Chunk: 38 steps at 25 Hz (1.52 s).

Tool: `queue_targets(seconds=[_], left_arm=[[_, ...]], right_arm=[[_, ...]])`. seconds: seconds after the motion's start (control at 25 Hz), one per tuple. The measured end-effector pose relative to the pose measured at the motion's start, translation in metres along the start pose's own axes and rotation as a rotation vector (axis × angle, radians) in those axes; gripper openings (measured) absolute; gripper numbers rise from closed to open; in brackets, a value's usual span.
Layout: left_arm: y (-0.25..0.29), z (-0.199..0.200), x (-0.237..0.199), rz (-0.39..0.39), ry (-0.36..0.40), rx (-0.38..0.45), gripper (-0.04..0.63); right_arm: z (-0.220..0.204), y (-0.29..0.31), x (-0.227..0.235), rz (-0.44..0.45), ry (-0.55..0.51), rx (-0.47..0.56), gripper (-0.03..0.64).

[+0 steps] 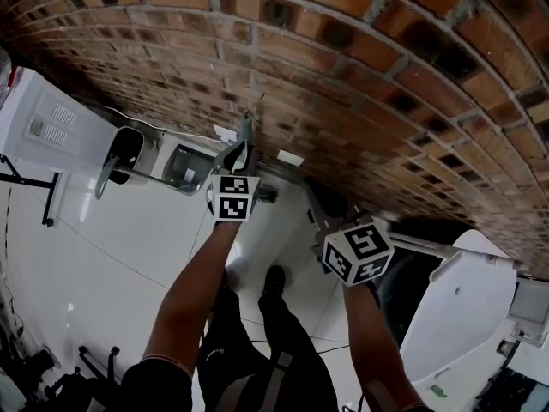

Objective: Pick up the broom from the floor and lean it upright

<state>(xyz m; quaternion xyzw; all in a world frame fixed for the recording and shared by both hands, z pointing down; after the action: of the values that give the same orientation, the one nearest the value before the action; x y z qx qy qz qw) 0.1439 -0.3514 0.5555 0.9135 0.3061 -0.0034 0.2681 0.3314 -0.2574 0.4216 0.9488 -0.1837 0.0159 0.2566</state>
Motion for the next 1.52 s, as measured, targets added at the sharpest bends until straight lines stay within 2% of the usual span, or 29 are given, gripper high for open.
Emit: queue_targets(seconds=[0.36,0.6,0.68,1.28,1.52], left_arm=[[0.047,0.012,0.000,0.006,0.010,-0.013,0.084],[0.058,0.011,0.008,-0.023,0.017,-0.019,0.090],[0.061,0.011,0.011,-0.029,0.019,-0.024,0.110],[0.062,0.010,0.017,-0.048,0.048,-0.056,0.135],[0.056,0.006,0.022,-0.059,0.048,-0.062,0.164]], right_arm=[[-0.003,0.003,0.021,0.006,0.014,-0.007,0.003],[-0.003,-0.003,0.030,0.002,0.015,-0.005,0.003],[-0.004,-0.006,0.034,-0.001,0.015,-0.005,0.003],[-0.007,-0.018,0.042,-0.004,0.011,-0.006,0.003],[-0.008,-0.019,0.044,0.002,0.016,-0.002,0.003]])
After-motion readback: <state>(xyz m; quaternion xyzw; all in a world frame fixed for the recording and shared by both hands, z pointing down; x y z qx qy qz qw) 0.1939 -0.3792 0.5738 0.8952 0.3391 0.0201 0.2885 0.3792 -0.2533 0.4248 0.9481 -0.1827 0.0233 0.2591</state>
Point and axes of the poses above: the fingertips, and each gripper's own axes: y forward along the fingers, x to its right, z out of its top, the point moved 8 cm from there along -y, backward along the fingers, and after that the axes turned 13 degrees about -z, right-handed, at the moved point
